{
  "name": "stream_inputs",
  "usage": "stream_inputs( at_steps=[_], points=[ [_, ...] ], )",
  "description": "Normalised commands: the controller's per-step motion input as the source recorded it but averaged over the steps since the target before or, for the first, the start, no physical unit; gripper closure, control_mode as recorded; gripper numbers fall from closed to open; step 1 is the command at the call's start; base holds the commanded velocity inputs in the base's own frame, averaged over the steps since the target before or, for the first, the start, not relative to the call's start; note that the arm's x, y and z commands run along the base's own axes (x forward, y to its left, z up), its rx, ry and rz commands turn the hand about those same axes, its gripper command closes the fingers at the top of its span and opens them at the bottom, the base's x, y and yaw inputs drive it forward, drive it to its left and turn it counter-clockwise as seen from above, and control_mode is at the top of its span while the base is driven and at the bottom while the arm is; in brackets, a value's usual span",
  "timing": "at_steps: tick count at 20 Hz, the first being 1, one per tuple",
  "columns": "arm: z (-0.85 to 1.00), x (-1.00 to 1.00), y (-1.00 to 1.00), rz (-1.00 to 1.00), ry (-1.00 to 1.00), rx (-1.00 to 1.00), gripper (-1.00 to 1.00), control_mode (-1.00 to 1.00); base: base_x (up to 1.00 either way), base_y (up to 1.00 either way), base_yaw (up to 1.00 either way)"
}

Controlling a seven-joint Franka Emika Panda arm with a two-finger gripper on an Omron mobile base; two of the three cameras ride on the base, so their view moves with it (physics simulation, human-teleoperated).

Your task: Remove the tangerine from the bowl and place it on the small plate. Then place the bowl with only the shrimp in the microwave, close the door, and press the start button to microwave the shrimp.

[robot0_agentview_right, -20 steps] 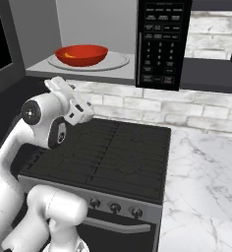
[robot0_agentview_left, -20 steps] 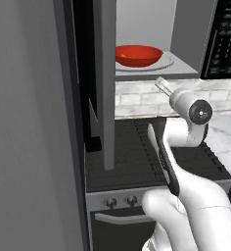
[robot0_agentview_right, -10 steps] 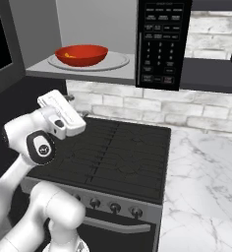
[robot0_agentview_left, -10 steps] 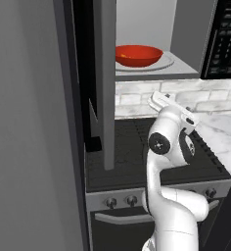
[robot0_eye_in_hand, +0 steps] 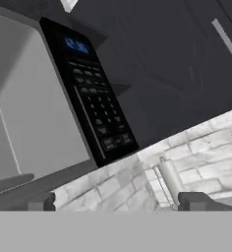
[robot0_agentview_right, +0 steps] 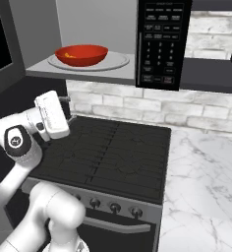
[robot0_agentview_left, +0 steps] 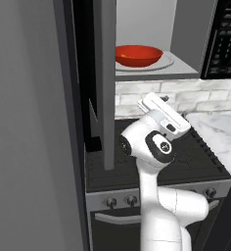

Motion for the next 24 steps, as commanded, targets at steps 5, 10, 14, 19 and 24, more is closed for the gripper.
stream_inputs(
  at_steps=[5,10,14,19,24],
  points=[
    [0.0,-0.49,0.42,-0.11,-0.07,-0.1,-1.0,-1.0,0.0,0.0,0.0],
    [-0.18,0.06,-0.24,0.0,-0.14,-0.05,-1.0,-1.0,0.0,0.0,0.0],
    [-0.05,-0.26,-0.03,-0.08,-0.13,-0.13,-1.0,-1.0,0.0,0.0,0.0],
    [-0.05,-0.58,0.26,-0.06,-0.15,-0.15,-1.0,-1.0,0.0,0.0,0.0],
    [0.0,-0.8,0.21,-0.04,-0.07,-0.09,-1.0,-1.0,0.0,0.0,0.0]
  ],
)
